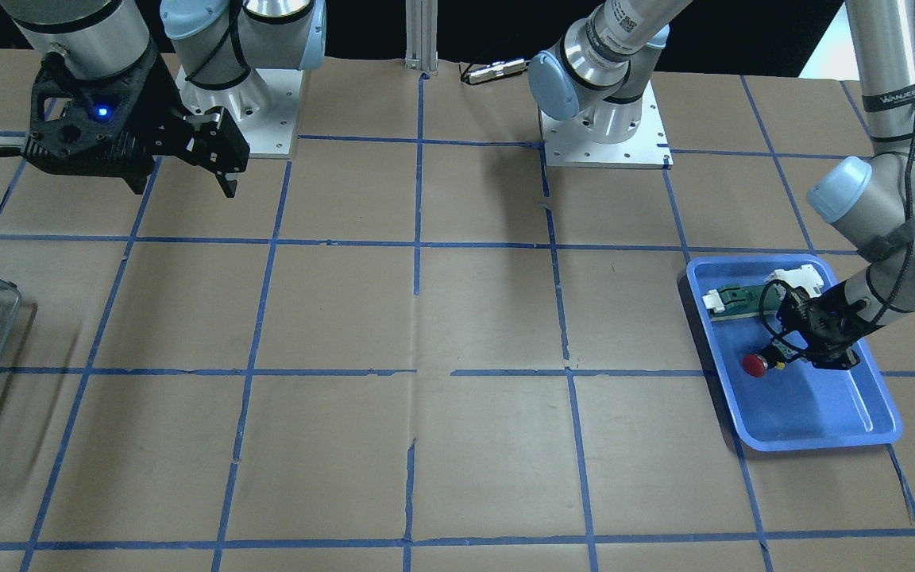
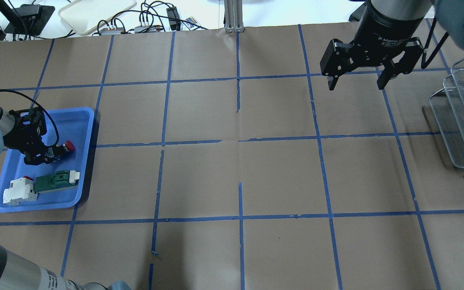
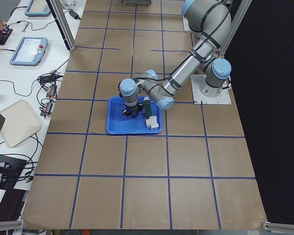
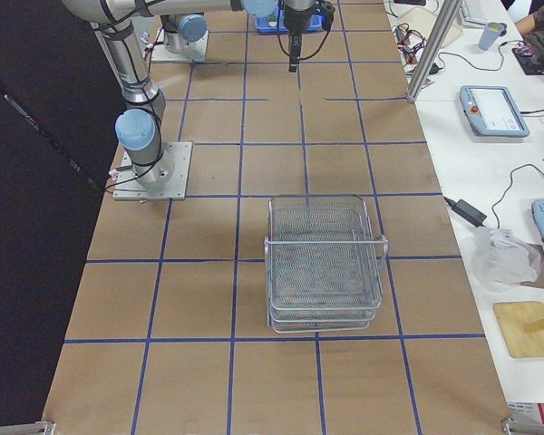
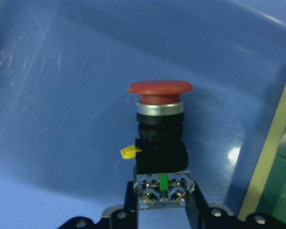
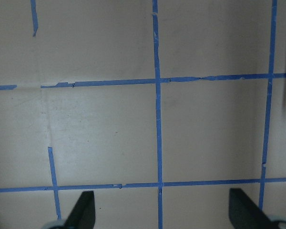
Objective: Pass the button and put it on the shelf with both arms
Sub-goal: 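Lift the red button and carry it toward the right gripper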
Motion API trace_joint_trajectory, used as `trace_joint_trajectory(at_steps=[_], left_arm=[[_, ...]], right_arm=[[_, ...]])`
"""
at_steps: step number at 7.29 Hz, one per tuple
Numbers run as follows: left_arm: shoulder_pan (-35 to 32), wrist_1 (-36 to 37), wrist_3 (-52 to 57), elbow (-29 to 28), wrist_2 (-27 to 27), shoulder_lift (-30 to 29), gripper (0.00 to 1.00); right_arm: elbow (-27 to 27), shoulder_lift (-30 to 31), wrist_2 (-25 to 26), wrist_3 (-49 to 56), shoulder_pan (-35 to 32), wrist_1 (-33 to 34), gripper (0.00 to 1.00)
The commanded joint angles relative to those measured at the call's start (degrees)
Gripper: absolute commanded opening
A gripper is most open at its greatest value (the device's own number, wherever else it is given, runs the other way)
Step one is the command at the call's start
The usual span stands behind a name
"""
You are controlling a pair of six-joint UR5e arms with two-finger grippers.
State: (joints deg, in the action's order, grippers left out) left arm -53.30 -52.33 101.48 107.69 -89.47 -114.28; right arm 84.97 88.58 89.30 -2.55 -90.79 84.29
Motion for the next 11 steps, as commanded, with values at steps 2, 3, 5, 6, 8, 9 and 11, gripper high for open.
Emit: trace_joint_trajectory(at_steps=[2,3,5,6,8,9,11], left_arm=[[-0.8,-1.2,-0.1,-2.3,0.1,1.4,0.00],[-1.5,-3.5,-0.1,-3.9,0.0,2.3,0.00],[-7.0,-8.7,-1.0,-5.0,2.3,5.0,0.00],[-9.4,-10.2,-4.1,-5.1,5.6,5.9,0.00],[-15.8,-10.3,-7.3,-5.1,10.9,7.8,0.00],[-19.4,-10.9,-7.5,-5.2,14.6,8.5,0.00],[-28.6,-15.2,-7.4,-8.3,20.6,8.8,0.00]], right_arm=[[-0.1,0.0,0.0,0.0,0.0,0.2,1.00],[-0.2,0.1,-2.9,0.0,0.0,0.3,1.00],[-0.2,-0.1,-8.5,1.1,1.4,0.4,1.00],[-1.0,-0.2,-9.3,6.5,2.4,0.4,1.00],[-1.0,-0.7,-14.2,21.7,3.6,0.4,1.00],[-0.3,-0.9,-19.1,28.8,5.3,0.5,1.00],[-0.3,-2.1,-25.7,53.4,10.2,0.2,1.00]])
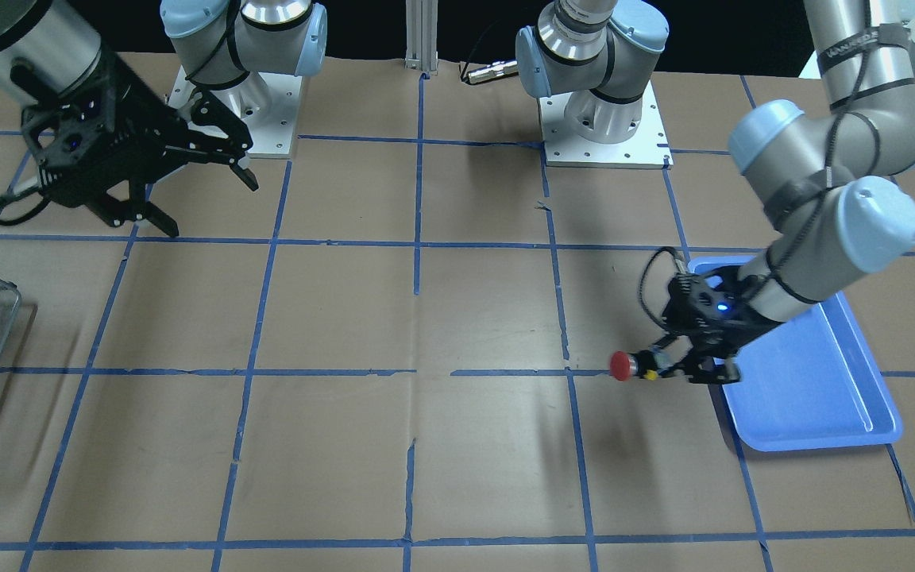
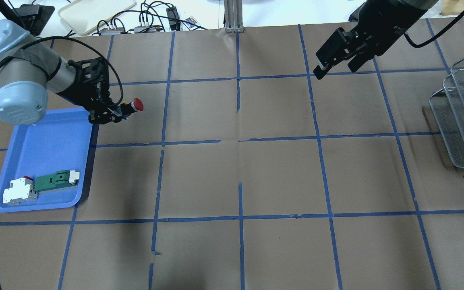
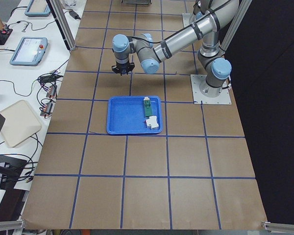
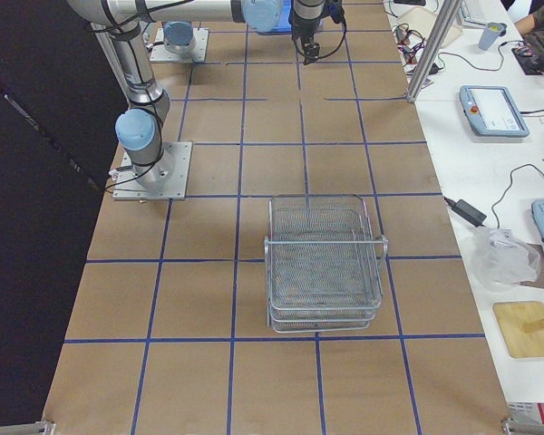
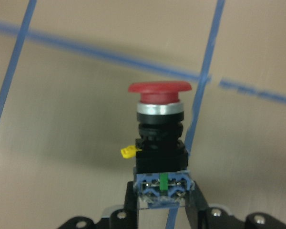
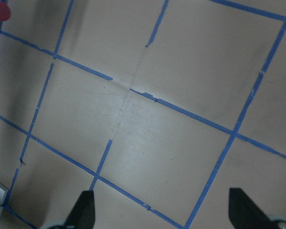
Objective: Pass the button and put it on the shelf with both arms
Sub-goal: 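Lift the red button and carry it toward the right gripper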
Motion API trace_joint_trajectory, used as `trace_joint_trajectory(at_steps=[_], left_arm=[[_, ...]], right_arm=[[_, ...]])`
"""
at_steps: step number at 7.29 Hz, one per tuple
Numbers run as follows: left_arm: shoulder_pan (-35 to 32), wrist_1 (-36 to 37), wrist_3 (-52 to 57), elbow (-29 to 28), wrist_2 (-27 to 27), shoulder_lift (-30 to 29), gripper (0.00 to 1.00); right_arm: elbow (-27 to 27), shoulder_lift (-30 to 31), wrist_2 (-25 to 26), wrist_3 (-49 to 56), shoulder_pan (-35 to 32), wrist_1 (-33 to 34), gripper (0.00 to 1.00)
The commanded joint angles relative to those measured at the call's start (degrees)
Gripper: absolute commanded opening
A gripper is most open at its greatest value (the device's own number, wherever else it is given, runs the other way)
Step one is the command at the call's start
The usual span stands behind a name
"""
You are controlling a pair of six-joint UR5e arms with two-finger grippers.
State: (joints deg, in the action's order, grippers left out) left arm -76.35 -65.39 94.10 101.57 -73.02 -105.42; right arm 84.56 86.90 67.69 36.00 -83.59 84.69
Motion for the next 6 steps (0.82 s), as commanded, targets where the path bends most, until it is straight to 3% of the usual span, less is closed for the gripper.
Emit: trace_joint_trajectory(at_steps=[1,2,4,6], left_arm=[[-8.5,-6.3,0.2,-5.7,7.8,0.0,0.00],[-11.0,-10.3,0.2,-9.3,11.9,-0.1,0.00],[-16.8,-11.2,-0.7,-12.4,18.8,1.5,0.00],[-20.7,-8.6,-12.2,-13.9,21.0,2.5,0.00]], right_arm=[[0.1,-0.5,-6.7,28.5,4.4,-0.2,1.00],[0.2,-0.4,-7.0,37.6,4.9,-0.8,1.00],[0.4,-0.2,-11.9,51.0,5.0,-0.9,1.00],[0.3,-0.3,-17.5,56.9,4.7,-0.5,1.00]])
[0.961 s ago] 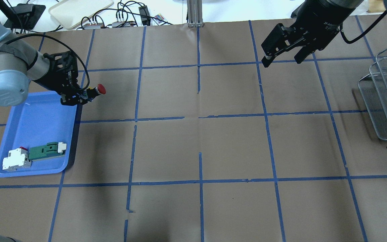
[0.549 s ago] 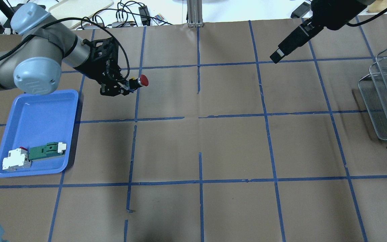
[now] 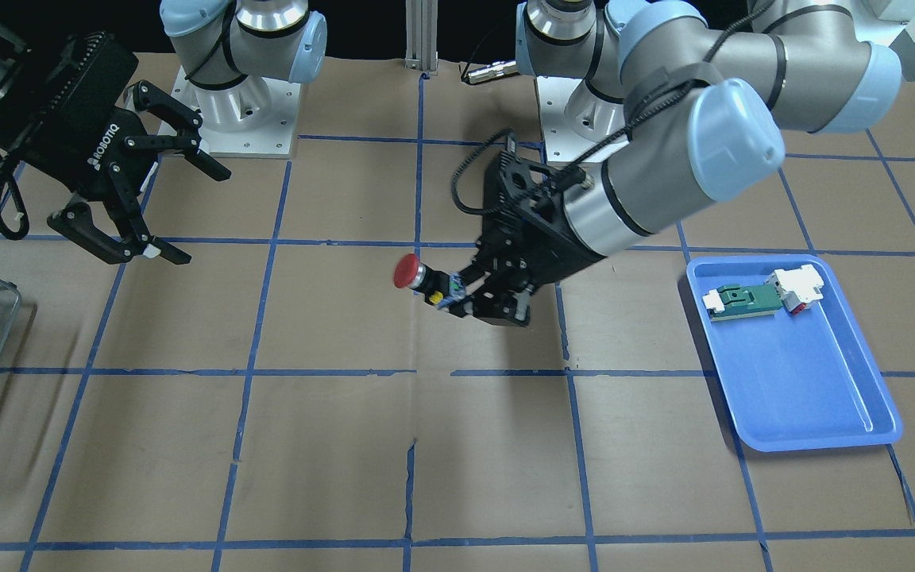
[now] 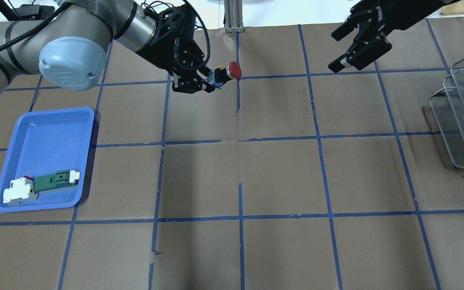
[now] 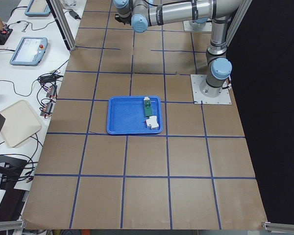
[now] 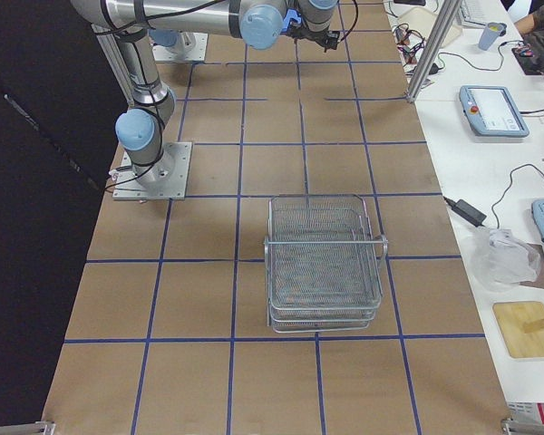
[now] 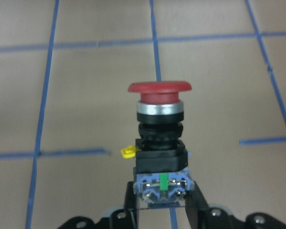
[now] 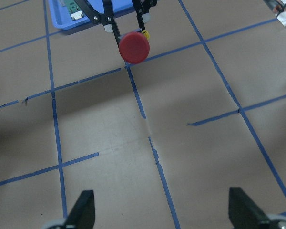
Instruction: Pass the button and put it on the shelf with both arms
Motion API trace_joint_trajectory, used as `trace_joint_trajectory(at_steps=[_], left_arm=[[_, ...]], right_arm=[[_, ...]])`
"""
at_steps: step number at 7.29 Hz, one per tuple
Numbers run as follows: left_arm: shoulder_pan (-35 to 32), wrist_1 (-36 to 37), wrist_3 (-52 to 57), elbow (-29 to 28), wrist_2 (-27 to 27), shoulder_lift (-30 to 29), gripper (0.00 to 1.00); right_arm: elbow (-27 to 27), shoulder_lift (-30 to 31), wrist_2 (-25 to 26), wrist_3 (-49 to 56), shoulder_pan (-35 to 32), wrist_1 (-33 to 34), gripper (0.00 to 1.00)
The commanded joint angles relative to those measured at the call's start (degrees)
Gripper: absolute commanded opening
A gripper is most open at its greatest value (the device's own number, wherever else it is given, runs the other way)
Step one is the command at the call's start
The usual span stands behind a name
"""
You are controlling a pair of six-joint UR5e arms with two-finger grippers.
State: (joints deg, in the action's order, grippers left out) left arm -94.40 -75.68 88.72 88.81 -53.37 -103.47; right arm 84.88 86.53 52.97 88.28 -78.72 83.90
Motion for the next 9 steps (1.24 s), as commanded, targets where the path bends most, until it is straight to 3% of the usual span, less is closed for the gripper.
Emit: trace_joint_trajectory(at_steps=[1,4,9], left_arm=[[-4.5,2.0,-8.2,-2.6,1.4,0.5,0.00],[-9.6,4.7,-13.3,-5.7,1.2,1.6,0.00],[-9.5,6.2,-14.1,-5.7,4.5,2.7,0.00]], right_arm=[[-0.2,0.0,-5.4,4.9,-0.1,-0.1,1.00],[0.0,0.8,-6.0,4.1,-2.6,-0.6,1.00],[0.1,2.5,-5.4,4.7,-3.1,-2.3,1.00]])
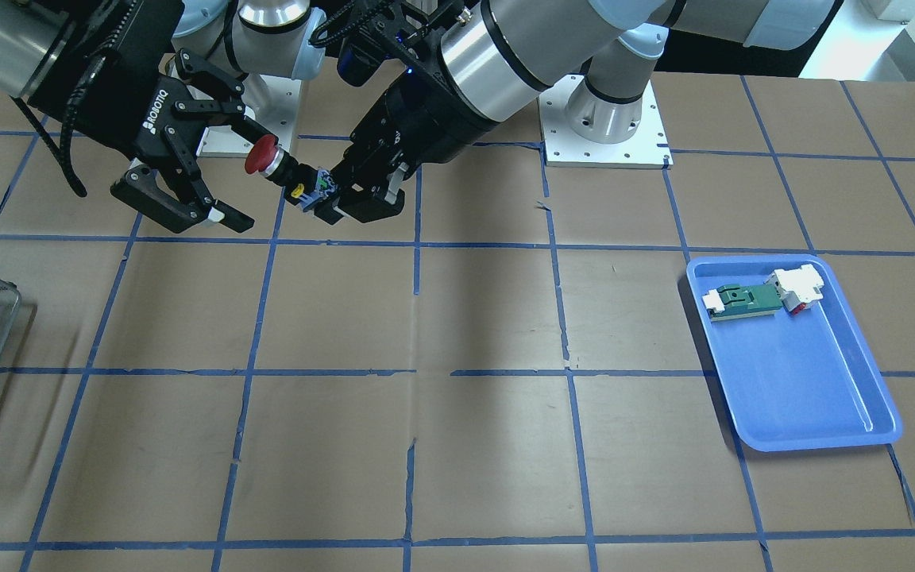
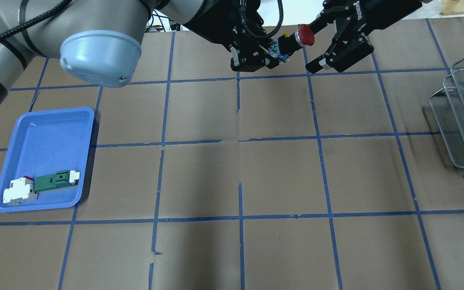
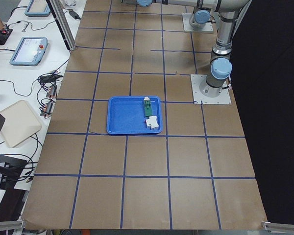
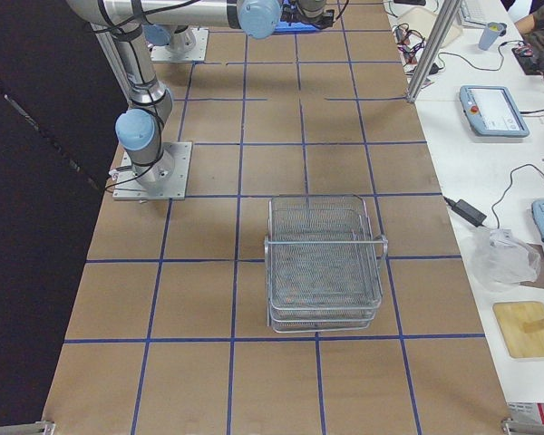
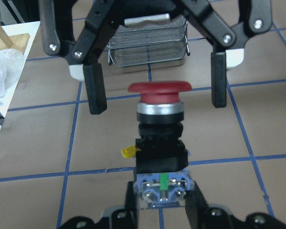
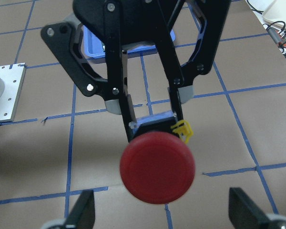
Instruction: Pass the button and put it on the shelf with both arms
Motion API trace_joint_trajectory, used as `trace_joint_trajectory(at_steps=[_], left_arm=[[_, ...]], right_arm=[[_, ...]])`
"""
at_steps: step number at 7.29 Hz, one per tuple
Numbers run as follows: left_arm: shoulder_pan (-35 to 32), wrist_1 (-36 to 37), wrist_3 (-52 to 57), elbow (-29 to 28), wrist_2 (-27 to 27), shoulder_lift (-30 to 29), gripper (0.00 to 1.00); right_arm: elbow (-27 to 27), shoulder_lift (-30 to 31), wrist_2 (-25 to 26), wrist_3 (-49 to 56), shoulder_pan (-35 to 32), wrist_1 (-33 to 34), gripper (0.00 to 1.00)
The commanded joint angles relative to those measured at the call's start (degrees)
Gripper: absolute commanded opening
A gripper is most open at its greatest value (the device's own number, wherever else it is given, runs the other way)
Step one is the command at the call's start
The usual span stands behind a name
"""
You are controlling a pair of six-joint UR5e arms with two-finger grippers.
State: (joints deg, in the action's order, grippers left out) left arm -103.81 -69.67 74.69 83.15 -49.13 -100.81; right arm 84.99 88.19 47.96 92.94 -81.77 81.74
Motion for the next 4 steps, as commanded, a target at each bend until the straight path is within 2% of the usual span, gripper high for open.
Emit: trace_joint_trajectory(at_steps=[1,4], left_arm=[[-0.2,0.8,-0.2,0.0,0.3,0.0,0.00],[-0.3,2.4,-2.4,0.0,0.4,-0.4,0.00]], right_arm=[[0.0,1.3,-0.6,-0.3,-0.1,-0.1,1.00],[0.0,2.0,-0.8,-2.0,-0.2,-0.3,1.00]])
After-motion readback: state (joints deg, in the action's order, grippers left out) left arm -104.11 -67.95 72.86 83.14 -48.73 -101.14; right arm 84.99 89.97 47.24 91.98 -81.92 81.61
